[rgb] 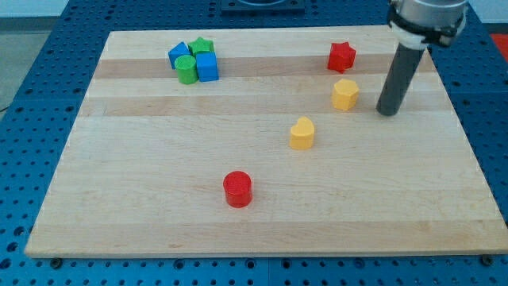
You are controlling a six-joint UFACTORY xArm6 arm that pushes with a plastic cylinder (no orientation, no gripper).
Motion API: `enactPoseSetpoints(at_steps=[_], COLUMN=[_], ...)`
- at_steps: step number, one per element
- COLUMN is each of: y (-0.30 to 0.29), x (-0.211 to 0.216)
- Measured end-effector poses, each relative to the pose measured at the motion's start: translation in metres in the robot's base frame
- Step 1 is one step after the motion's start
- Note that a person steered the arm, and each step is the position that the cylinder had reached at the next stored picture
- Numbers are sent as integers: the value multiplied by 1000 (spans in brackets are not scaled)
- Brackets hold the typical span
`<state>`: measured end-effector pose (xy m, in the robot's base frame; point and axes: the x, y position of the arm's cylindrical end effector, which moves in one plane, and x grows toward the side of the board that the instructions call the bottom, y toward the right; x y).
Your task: Push the yellow hexagon towards left
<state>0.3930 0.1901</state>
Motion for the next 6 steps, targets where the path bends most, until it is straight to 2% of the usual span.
enactPoseSetpoints(at_steps=[3, 4, 6], y=[-98, -29, -93], x=[-14, 26, 47])
